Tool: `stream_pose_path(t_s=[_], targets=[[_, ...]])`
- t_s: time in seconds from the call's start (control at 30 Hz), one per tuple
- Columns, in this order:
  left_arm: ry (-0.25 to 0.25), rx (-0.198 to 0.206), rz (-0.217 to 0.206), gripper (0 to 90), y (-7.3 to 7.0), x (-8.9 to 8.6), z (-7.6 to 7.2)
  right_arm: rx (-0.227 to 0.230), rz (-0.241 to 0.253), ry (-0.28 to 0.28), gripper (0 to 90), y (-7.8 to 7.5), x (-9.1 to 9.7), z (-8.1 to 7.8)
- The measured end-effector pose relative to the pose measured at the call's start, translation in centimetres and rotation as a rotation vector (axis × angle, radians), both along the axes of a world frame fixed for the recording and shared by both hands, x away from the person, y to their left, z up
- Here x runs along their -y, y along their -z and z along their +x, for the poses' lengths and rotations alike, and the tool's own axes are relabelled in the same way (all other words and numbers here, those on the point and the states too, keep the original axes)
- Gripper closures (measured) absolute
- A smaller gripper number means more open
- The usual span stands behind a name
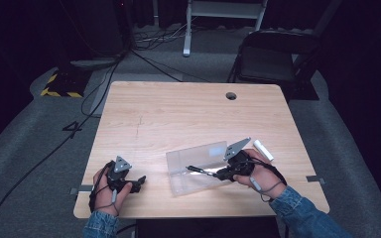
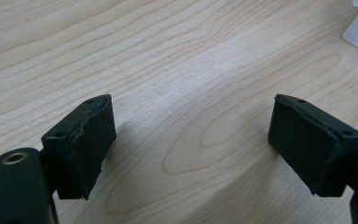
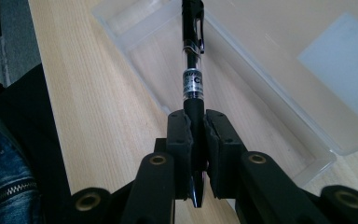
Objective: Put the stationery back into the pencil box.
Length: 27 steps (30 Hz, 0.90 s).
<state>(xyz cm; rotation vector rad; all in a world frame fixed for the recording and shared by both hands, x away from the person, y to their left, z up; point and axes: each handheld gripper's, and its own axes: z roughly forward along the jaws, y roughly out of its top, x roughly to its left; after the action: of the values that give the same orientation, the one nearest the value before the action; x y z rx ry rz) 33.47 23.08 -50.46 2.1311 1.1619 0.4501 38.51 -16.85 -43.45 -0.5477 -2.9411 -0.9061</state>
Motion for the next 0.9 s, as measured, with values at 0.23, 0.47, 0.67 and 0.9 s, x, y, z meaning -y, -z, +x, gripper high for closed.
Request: stream_pose_path(t_s=[0.23, 0.47, 0.67, 0.9], targets=[[-0.001, 0.000, -0.001, 15.3, 0.0, 0.0, 0.0, -0.026, -0.022, -0.014, 81.4, 0.4, -0.4, 0.1], [0.000, 0.000, 0.000, 15.3, 0.0, 0.0, 0.0, -0.035, -0.030, -0.021, 81.3, 0.8, -0.8, -0.2], [0.000, 0.000, 0.000, 15.3, 0.0, 0.0, 0.0, -0.029, -0.031, -0.005, 81.3, 1.0, -0.6, 0.3], [0.000, 0.000, -0.001, 15.3, 0.0, 0.0, 0.0, -0.032, -0.034, 0.007, 81.3, 1.5, -0.6, 0.8]])
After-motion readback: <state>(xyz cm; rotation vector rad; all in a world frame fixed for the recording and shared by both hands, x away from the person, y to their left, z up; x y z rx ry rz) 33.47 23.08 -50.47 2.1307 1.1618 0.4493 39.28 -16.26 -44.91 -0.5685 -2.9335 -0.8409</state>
